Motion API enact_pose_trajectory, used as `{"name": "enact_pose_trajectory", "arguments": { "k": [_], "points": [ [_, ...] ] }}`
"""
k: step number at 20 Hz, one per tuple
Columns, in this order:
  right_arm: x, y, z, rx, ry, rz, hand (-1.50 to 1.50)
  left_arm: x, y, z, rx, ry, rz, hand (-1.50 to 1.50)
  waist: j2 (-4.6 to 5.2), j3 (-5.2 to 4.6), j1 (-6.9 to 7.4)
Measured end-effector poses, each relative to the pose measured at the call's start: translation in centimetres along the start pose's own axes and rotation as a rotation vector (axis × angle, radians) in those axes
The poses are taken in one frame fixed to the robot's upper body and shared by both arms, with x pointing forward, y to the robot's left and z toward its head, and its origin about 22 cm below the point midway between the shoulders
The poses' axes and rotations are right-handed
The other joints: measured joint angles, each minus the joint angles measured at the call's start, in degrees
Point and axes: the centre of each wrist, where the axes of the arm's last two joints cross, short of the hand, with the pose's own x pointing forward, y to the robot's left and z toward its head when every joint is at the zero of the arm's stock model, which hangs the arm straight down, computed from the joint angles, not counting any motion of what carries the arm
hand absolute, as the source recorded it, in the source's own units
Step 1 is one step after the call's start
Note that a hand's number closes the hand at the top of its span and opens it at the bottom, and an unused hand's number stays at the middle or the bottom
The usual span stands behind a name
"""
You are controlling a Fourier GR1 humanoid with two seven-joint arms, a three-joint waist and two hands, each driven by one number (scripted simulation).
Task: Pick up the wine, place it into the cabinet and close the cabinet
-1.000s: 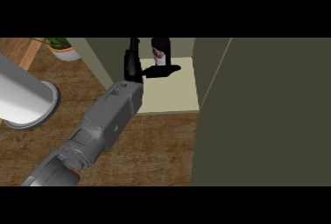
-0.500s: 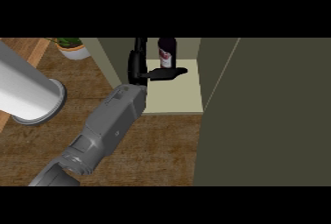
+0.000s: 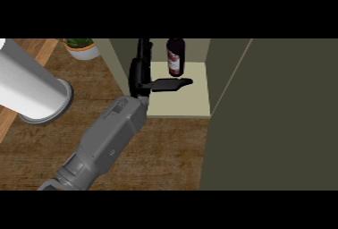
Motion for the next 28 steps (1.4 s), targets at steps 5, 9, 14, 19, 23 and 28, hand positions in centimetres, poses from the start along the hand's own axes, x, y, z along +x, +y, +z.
{"name": "enact_pose_trajectory", "arguments": {
  "k": [5,9,14,19,23,28],
  "points": [
    [0.1,0.2,-0.2,-0.003,-0.001,-0.004,-1.5,0.8,-0.3,2.5,-0.035,0.008,0.05,-1.5,-0.16,-0.01,0.38],
    [0.4,0.1,-0.5,-0.002,-0.003,0.003,-1.5,1.1,0.0,5.6,-0.044,0.017,0.085,-1.5,-0.03,-0.02,0.36],
    [0.6,0.1,-0.7,0.004,-0.007,0.012,-1.5,2.1,1.2,9.4,-0.052,0.021,0.12,-1.5,0.18,-0.01,0.01],
    [0.7,0.6,-0.9,0.015,-0.004,-0.003,-1.5,3.3,1.3,13.6,-0.054,0.005,0.136,-1.5,0.31,-0.03,-0.44],
    [0.6,0.6,-1.0,0.062,0.027,0.023,1.5,4.6,2.1,16.8,-0.054,-0.004,0.155,-1.5,0.44,-0.01,-0.56],
    [0.5,1.4,-0.6,0.242,0.101,0.073,1.5,5.6,3.8,18.8,-0.032,-0.01,0.142,-1.5,0.42,0.02,-0.71]
  ]
}}
